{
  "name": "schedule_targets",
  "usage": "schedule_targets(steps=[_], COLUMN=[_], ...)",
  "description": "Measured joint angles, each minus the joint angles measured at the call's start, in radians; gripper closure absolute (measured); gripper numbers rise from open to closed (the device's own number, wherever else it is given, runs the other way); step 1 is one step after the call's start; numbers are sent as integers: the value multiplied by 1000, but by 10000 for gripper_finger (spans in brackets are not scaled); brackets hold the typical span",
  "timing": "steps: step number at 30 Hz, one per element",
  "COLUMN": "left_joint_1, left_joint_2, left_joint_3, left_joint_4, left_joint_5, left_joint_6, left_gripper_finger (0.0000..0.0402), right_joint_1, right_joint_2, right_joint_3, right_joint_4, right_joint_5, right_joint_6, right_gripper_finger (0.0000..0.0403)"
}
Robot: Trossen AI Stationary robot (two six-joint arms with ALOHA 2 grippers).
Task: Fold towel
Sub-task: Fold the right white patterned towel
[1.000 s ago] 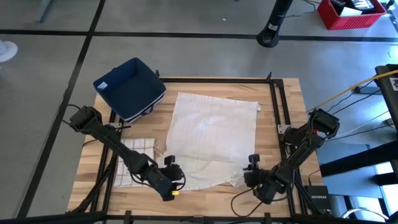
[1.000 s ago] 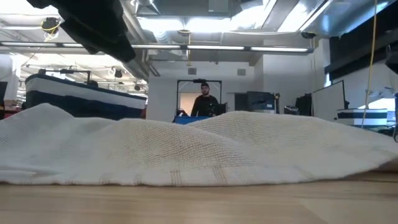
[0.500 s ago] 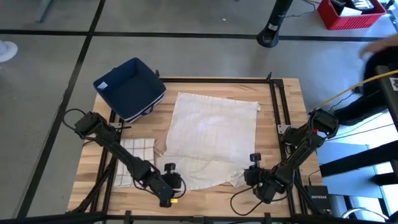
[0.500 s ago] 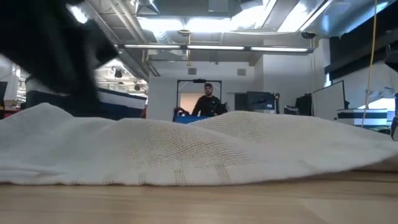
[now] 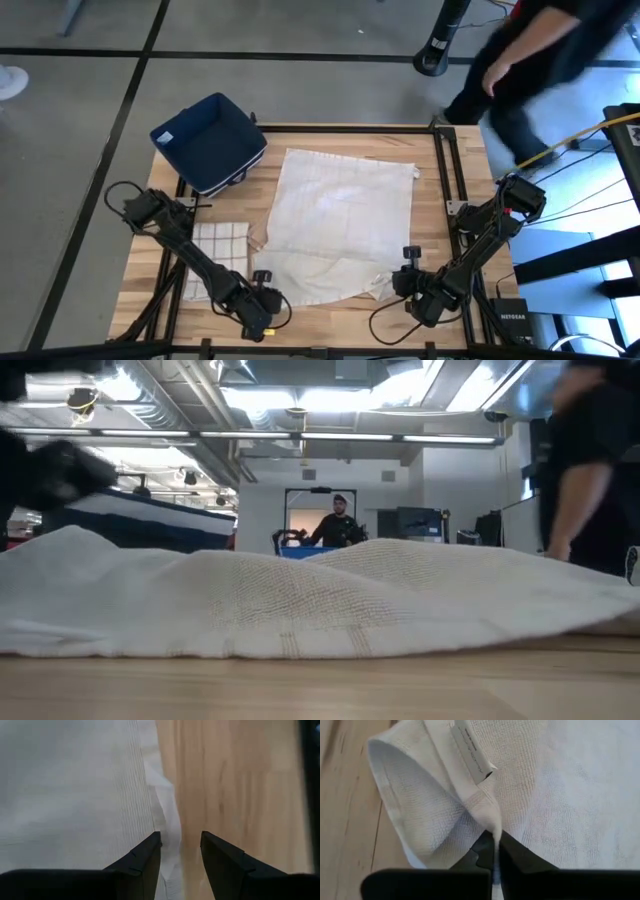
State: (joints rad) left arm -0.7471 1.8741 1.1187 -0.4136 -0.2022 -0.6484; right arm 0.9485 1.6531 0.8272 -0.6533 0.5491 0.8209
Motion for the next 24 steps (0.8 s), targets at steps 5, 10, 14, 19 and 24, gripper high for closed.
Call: schedule_targets(steps=[5,10,14,19,24], left_joint_1=[25,27,29,29,27], left_joint_2=[45,47,48,35,-18], left_joint_3=[5,6,7,80,209], left_joint_4=[-9,-49,-69,-212,-369], left_joint_5=[23,14,5,5,-16], left_joint_6=[22,-1,-24,-36,-30], left_gripper_finger=[270,310,385,396,399], right_joint_1=[0,0,0,5,45], right_joint_2=[0,0,1,1,1], right_joint_3=[0,0,41,197,379], right_joint_4=[-1,-1,-50,-258,-352], right_joint_5=[0,-7,-10,-10,-11], right_joint_6=[12,16,14,37,68], right_gripper_finger=[395,396,399,399,400])
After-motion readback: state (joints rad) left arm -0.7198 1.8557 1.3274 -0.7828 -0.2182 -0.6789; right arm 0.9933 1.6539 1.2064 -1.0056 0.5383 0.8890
